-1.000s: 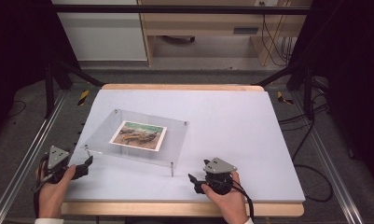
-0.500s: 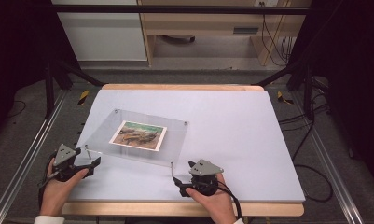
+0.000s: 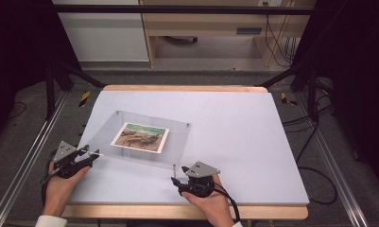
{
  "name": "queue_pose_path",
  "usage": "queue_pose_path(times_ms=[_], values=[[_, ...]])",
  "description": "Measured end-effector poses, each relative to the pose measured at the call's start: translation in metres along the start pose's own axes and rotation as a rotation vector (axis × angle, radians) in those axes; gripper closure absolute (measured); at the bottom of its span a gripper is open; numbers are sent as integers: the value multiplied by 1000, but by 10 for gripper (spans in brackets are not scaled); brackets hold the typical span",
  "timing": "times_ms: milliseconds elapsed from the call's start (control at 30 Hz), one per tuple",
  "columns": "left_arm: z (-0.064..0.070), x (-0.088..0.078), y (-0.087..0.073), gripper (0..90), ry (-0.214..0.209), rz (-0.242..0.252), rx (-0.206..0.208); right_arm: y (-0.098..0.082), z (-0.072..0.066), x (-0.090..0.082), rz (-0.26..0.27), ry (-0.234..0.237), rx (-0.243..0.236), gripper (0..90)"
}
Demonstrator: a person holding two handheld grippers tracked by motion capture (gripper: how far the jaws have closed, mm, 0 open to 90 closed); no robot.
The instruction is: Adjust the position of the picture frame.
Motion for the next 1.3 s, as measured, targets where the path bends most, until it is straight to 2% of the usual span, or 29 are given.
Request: queue_pose_path(times_ms=[133, 200, 267, 333, 433, 633, 700, 800, 833, 900, 933, 1000, 1067, 1200, 1300], values=[[-4, -1, -2, 641, -9, 8, -55, -1, 2, 2, -8, 6, 10, 530], [-3, -1, -1, 719, -32, 10, -75, -2, 3, 3, -10, 6, 12, 549], [-3, 0, 0, 744, -15, 2, -71, -2, 4, 5, -10, 8, 13, 569], [-5, -2, 0, 778, -15, 8, -106, -2, 5, 7, -12, 12, 19, 585], [-7, -5, 2, 818, -38, 29, -174, 0, 8, 11, -9, 19, 21, 634], [-6, -8, 7, 819, -27, 31, -194, 3, 12, 16, 6, 31, 42, 672], [-6, -9, 9, 817, -25, 35, -208, 6, 14, 18, 23, 48, 70, 697], [-5, -11, 11, 817, -33, 38, -216, 11, 15, 21, 40, 65, 81, 720], [-4, -12, 12, 818, -33, 38, -212, 15, 13, 23, 62, 81, 93, 734], [-4, -13, 12, 818, -35, 37, -210, 16, 13, 23, 69, 80, 104, 741], [-3, -14, 13, 819, -37, 42, -211, 19, 14, 23, 103, 83, 121, 757], [-2, -15, 14, 820, -37, 41, -205, 20, 15, 23, 114, 82, 131, 766], [-1, -16, 15, 823, -41, 43, -199, 22, 16, 21, 148, 98, 153, 798], [-1, -16, 14, 826, -43, 39, -189, 23, 15, 20, 150, 101, 150, 844], [0, -15, 14, 829, -40, 37, -168, 23, 14, 20, 152, 100, 144, 847]])
Point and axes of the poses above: each handheld gripper's, and its own axes: x roughly forward along the jaws, y roughly out of its top, z roughly to its right, the point moved 7 cm from there along x, roughly forward along the jaws, and after that the axes turned 10 degrees about x, right-handed, at the moved point
